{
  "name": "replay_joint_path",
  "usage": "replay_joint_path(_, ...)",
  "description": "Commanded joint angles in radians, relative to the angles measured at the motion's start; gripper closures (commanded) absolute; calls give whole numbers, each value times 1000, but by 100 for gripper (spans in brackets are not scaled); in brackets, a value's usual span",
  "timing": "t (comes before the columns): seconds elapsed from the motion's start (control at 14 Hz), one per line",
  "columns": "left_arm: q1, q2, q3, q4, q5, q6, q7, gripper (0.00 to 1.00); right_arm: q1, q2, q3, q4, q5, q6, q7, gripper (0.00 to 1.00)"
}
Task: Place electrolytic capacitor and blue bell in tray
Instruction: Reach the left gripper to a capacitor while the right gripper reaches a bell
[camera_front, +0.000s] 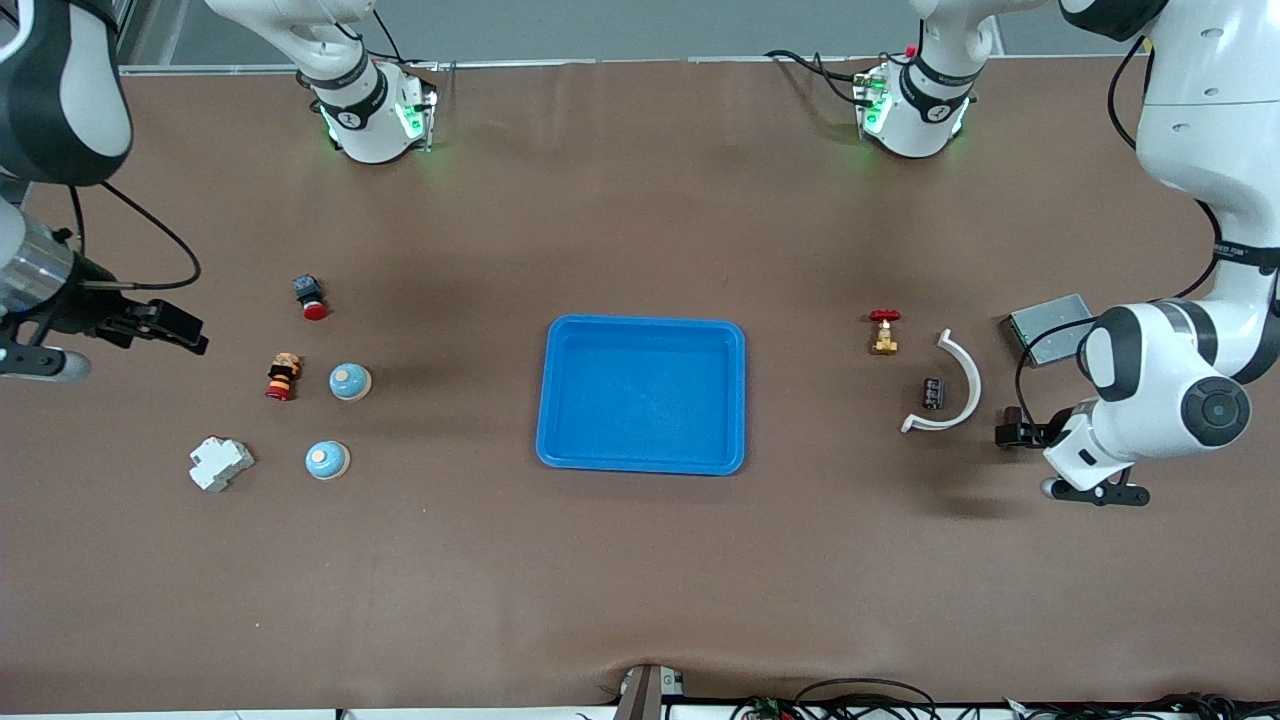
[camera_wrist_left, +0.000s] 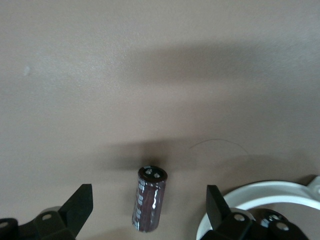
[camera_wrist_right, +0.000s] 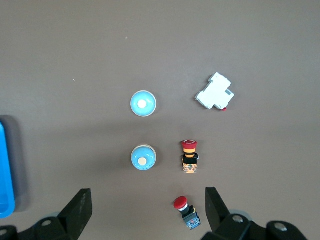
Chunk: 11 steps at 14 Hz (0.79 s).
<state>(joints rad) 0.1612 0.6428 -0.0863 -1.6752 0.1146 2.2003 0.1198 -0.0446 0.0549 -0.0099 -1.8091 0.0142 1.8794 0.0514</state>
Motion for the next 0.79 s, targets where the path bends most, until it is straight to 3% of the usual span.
replay_joint_path(0.0,0,15,-1,5,33,12,-12,0,14,-24,-2,-97,6,78,19,0)
replay_joint_path(0.43,0,2,-1,-61,33,10,-19,0,14,-29,-2,-370,6,392,21,0)
replay_joint_path(0.72,8,-6,-1,-81,34,10,-26,0,61,-9,-2,-443,6,504,120,0)
